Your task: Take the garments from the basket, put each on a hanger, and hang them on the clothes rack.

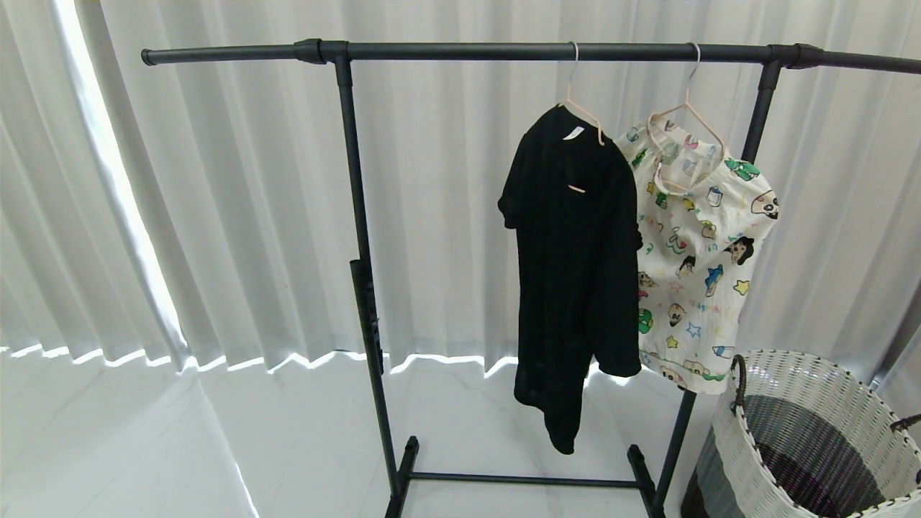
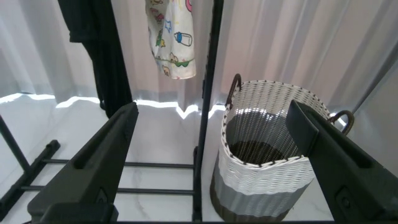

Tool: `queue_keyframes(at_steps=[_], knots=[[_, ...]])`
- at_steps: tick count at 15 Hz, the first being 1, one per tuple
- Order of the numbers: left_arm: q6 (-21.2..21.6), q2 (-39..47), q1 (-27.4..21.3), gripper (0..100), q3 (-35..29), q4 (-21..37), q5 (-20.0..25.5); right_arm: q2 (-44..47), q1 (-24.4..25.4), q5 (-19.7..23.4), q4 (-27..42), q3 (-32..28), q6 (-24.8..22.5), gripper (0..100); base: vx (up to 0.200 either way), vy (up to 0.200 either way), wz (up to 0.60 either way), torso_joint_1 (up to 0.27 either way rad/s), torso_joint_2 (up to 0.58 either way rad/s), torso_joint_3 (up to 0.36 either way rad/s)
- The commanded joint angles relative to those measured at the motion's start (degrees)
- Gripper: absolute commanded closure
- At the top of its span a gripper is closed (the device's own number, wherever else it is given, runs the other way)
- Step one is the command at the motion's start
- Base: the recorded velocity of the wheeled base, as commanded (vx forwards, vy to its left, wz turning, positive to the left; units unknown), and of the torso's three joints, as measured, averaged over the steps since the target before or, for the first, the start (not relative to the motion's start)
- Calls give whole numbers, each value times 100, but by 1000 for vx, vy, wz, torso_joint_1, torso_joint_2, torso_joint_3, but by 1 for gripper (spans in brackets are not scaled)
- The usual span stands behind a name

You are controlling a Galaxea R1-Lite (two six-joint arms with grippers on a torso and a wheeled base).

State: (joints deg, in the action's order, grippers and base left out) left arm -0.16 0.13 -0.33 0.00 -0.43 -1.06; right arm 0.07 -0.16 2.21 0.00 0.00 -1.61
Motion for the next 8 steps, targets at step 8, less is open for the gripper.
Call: queue_keyframes(at_steps=[8], knots=[[-2,-5,-2,0,0,-1,1,-7,-2,-1,0,0,-6,0,0,0,0,0,0,0]])
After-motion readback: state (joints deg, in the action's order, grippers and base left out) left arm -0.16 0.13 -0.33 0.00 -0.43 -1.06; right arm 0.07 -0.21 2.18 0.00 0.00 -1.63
